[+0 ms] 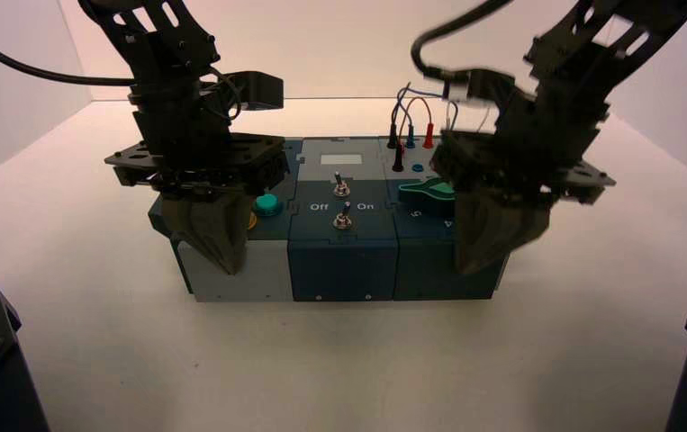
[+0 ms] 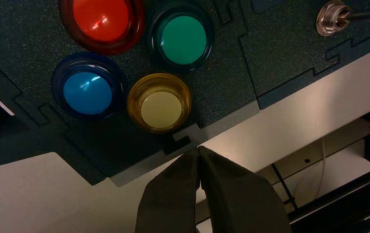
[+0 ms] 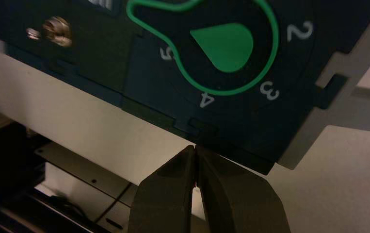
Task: Move the box away.
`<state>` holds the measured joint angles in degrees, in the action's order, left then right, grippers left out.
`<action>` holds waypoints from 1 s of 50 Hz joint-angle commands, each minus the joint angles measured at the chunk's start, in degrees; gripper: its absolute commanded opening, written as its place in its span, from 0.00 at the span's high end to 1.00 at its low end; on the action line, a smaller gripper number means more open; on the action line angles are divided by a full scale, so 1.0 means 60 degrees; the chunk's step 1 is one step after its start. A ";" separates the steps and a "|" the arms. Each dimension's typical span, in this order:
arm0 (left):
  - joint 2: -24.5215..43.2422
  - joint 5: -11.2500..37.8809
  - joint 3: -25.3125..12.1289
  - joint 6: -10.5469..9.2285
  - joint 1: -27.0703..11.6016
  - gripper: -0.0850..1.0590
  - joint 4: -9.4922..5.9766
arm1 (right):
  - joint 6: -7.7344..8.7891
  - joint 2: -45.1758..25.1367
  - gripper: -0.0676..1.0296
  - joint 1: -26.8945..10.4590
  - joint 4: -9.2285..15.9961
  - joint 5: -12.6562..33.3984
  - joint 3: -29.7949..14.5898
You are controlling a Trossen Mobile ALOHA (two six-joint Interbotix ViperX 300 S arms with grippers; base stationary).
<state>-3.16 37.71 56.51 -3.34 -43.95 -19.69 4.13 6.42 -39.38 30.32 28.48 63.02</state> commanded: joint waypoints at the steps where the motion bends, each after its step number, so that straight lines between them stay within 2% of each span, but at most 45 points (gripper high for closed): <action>1: -0.0044 -0.0161 -0.0161 0.0029 0.0044 0.95 0.0044 | 0.0059 -0.0146 0.96 0.0059 -0.0044 -0.0190 -0.0234; 13: -0.0029 -0.0264 -0.0190 0.0029 0.0044 0.95 0.0103 | 0.0059 -0.0132 0.96 0.0044 -0.0044 -0.0249 -0.0337; 34: 0.0044 -0.0264 -0.0615 0.0029 0.0337 0.95 0.0542 | 0.0059 -0.0249 0.96 0.0059 -0.0249 -0.0278 -0.0791; 38: 0.0190 -0.0249 -0.0791 0.0044 0.0469 0.95 0.0688 | 0.0073 -0.0498 0.96 0.0059 -0.0337 -0.0264 -0.0996; 44: 0.0454 -0.0249 -0.0952 0.0146 0.0645 0.95 0.0879 | 0.0059 -0.0879 0.96 0.0088 -0.0454 -0.0278 -0.1216; 50: 0.0732 -0.0293 -0.1069 0.0381 0.0791 0.95 0.0908 | 0.0073 -0.1157 0.96 0.0176 -0.0630 -0.0293 -0.1406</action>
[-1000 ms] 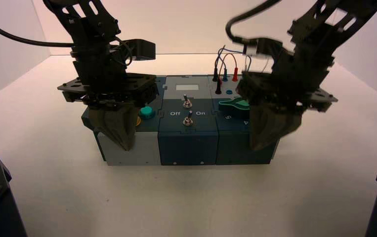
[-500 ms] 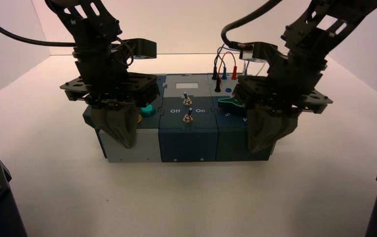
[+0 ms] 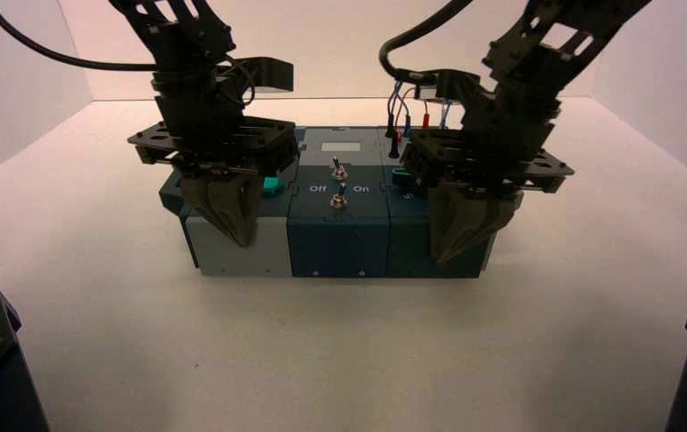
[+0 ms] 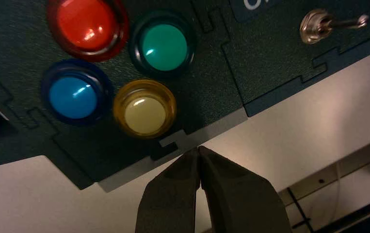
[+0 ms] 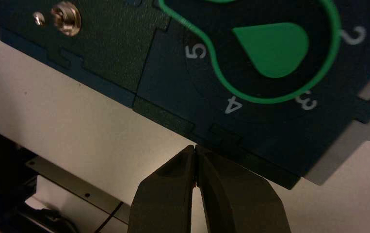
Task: Move the box away.
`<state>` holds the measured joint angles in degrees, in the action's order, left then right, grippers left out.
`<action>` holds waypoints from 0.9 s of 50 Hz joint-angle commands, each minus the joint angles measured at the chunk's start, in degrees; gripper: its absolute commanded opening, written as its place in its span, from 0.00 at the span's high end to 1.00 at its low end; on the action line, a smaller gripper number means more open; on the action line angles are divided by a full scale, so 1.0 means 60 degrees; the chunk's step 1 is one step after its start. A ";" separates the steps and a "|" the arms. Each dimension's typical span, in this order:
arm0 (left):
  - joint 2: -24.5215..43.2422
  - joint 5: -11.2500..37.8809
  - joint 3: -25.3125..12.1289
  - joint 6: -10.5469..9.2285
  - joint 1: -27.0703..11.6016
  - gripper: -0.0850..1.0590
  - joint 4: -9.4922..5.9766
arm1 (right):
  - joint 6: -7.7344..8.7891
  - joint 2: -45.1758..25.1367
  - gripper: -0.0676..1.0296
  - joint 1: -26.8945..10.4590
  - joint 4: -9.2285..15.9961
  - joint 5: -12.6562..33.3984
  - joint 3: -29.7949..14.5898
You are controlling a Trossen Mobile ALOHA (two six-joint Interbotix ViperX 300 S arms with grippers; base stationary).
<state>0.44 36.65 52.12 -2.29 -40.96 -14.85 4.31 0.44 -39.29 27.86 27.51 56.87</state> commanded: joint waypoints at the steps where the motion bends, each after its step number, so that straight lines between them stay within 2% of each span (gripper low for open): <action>1: 0.0161 -0.0132 -0.0352 0.0234 0.0308 0.95 0.0103 | 0.0029 -0.0190 0.96 0.0176 -0.0234 -0.0132 -0.0396; 23: 0.0981 -0.0308 -0.1040 0.1040 0.1113 0.95 0.0146 | 0.0029 -0.0659 0.96 0.0996 -0.0967 0.0015 -0.1069; 32: 0.1216 -0.0410 -0.1260 0.1392 0.1494 0.95 0.0161 | 0.0044 -0.0937 0.96 0.1143 -0.1143 0.0029 -0.1333; 36: 0.1406 -0.0483 -0.1465 0.1685 0.1787 0.95 0.0161 | 0.0029 -0.1362 0.96 0.1157 -0.1318 0.0044 -0.1714; 45: 0.1787 -0.0674 -0.1641 0.1919 0.2021 0.95 0.0205 | 0.0044 -0.2109 0.96 0.1157 -0.1611 0.0293 -0.2358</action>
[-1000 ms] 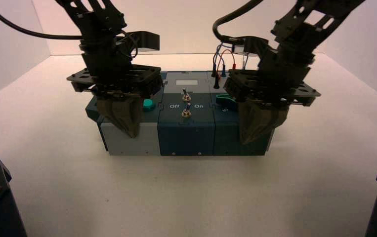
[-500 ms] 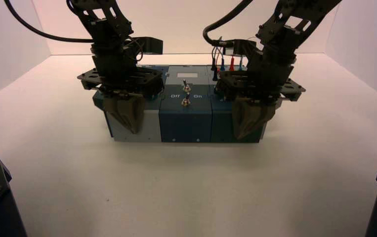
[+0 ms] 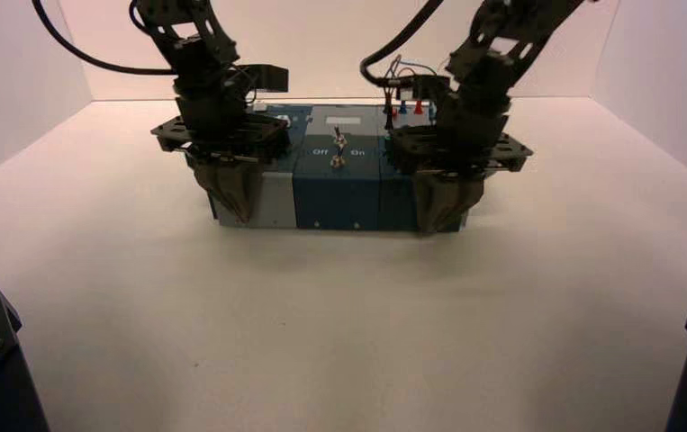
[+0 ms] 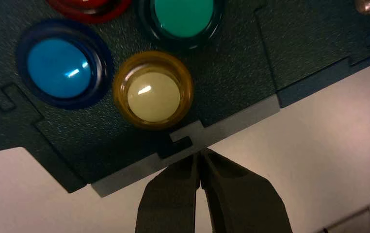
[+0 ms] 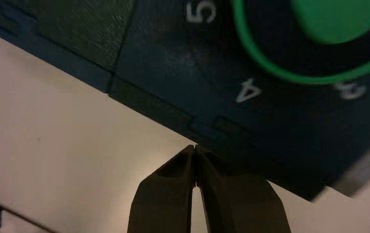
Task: Move the box away.
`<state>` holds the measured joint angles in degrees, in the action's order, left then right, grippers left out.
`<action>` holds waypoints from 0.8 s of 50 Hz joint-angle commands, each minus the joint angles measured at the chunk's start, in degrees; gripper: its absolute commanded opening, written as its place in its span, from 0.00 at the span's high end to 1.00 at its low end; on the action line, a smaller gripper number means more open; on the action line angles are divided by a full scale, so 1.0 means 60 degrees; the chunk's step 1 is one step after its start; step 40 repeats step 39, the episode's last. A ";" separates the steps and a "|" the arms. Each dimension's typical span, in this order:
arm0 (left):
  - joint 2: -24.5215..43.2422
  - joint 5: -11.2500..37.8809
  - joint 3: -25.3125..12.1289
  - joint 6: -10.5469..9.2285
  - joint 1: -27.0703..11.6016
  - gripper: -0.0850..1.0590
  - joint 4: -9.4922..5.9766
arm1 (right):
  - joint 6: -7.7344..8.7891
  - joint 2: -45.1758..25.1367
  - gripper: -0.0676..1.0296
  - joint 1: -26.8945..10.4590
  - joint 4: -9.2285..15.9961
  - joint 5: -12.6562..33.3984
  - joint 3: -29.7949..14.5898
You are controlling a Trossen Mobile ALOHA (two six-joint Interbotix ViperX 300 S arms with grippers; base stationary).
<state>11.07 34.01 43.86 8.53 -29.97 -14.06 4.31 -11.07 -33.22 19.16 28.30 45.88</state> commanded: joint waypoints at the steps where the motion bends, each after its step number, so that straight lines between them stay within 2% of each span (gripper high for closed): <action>1: 0.0015 -0.0249 -0.0249 0.0117 0.0190 0.95 0.0073 | 0.0044 -0.0190 0.96 0.0132 -0.0161 0.0146 -0.0513; 9: -0.0513 -0.0322 0.0000 0.0044 0.0190 0.95 0.0044 | 0.0059 0.0454 0.96 0.0146 -0.0220 -0.0190 0.0029; 10: -0.1084 -0.0322 0.0190 -0.0073 0.0190 0.95 0.0029 | 0.0059 0.0938 0.96 0.0146 -0.0249 -0.0190 0.0366; 14: -0.1787 -0.0308 0.0469 -0.0205 0.0176 0.95 0.0029 | 0.0059 0.1509 0.96 0.0146 -0.0249 -0.0205 0.0776; 15: -0.2476 -0.0264 0.0703 -0.0322 0.0176 0.95 0.0015 | 0.0059 0.2080 0.96 0.0132 -0.0249 -0.0190 0.1128; 20: -0.3691 -0.0103 0.0996 -0.0630 0.0132 0.95 -0.0015 | 0.0029 0.3223 0.96 0.0117 -0.0220 -0.0220 0.1611; 31: -0.5610 0.0439 0.1304 -0.1011 0.0088 0.95 0.0029 | -0.0059 0.5566 0.96 0.0088 -0.0117 0.0352 0.1714; 40: -0.6196 0.0498 0.1465 -0.1113 0.0088 0.95 0.0044 | -0.0088 0.6255 0.96 0.0088 -0.0117 0.0601 0.1582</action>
